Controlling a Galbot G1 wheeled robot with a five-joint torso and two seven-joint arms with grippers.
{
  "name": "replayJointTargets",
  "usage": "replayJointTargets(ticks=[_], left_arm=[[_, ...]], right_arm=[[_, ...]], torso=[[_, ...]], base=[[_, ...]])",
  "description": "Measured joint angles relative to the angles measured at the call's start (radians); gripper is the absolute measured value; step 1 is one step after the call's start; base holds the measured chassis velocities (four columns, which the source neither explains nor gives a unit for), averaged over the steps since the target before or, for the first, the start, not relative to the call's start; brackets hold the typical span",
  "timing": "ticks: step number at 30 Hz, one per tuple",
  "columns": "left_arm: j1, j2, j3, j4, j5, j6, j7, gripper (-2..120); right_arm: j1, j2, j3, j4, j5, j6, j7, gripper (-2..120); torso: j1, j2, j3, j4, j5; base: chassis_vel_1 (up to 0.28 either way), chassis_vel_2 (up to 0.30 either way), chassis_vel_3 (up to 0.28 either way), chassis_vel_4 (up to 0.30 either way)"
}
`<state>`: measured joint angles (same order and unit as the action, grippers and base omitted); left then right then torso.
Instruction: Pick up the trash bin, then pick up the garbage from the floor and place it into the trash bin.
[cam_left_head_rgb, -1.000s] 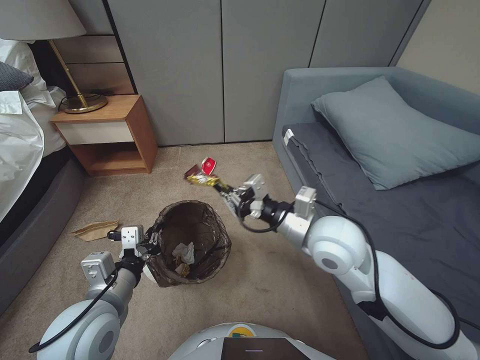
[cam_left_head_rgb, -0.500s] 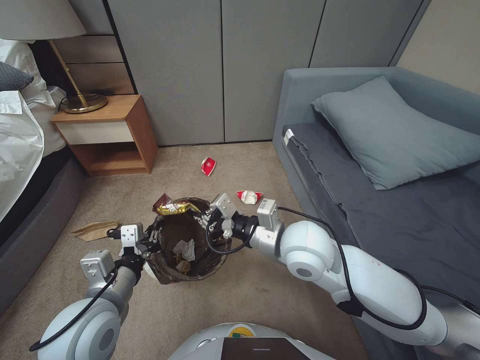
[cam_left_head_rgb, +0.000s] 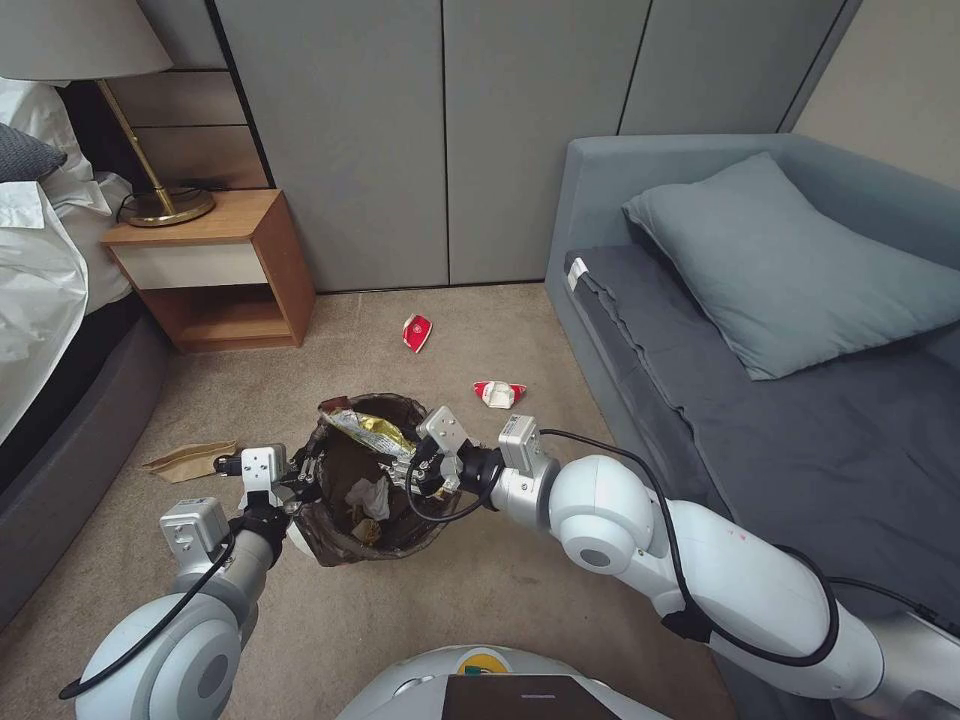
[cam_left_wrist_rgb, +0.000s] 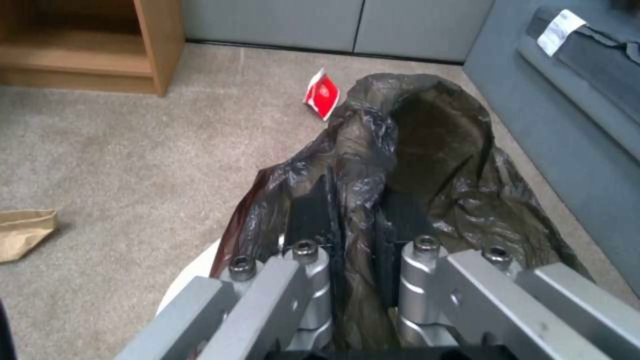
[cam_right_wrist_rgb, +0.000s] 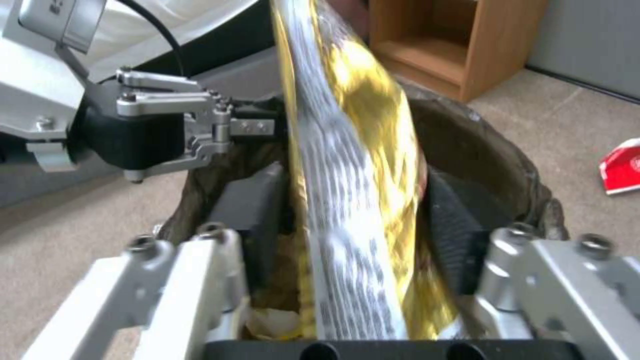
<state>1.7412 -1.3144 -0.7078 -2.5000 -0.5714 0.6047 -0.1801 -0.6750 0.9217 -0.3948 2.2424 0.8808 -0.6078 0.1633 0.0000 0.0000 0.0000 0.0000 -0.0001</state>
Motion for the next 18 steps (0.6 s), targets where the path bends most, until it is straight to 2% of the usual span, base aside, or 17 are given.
replayJointTargets(ticks=[1,3,4,6,9,10,12,18], left_arm=[[0.000,-0.001,0.000,0.000,0.000,0.000,0.000,8],[0.000,-0.001,0.000,0.000,0.000,0.000,0.000,8],[0.000,-0.001,0.000,0.000,0.000,0.000,0.000,8],[0.000,-0.001,-0.001,0.000,0.000,0.000,0.000,8],[0.001,-0.001,-0.002,0.000,0.000,0.000,0.000,8],[0.001,-0.001,-0.002,0.000,0.000,0.000,0.000,8],[0.002,-0.001,-0.001,0.000,0.000,-0.001,0.000,8],[0.002,0.000,-0.001,0.000,0.000,-0.001,0.001,8]], right_arm=[[0.000,0.002,-0.004,-0.001,-0.002,0.000,0.001,59],[0.000,0.003,-0.006,-0.002,-0.003,0.000,0.001,62],[0.000,0.004,-0.010,-0.004,-0.008,0.000,0.001,69],[-0.001,0.005,-0.012,-0.006,-0.013,0.000,0.001,71],[-0.005,0.008,-0.015,-0.013,-0.024,0.001,0.001,88],[-0.005,0.008,-0.015,-0.013,-0.024,0.001,0.001,88],[-0.009,0.008,-0.015,-0.015,-0.031,0.004,0.001,96],[-0.019,0.003,-0.009,-0.013,-0.039,0.009,0.001,100]], torso=[[0.000,0.000,0.000,0.0000,0.0000],[0.000,0.000,0.000,0.0000,0.0000],[0.000,0.000,0.000,0.0000,0.0000],[0.000,0.000,0.000,0.0000,0.0000],[0.000,0.000,0.000,0.0000,0.0000],[0.000,0.000,0.000,0.0000,0.0000],[0.000,0.000,0.000,0.0000,0.0001],[0.000,0.000,0.000,0.0000,0.0001]], base=[[0.000,0.000,0.000,0.000],[0.000,0.000,0.000,0.000],[0.000,0.000,0.000,0.000],[0.000,0.000,0.000,0.000],[0.000,0.000,0.000,0.000],[0.000,0.000,0.000,0.000],[0.000,0.000,0.000,0.000],[0.000,0.000,0.000,0.000]])
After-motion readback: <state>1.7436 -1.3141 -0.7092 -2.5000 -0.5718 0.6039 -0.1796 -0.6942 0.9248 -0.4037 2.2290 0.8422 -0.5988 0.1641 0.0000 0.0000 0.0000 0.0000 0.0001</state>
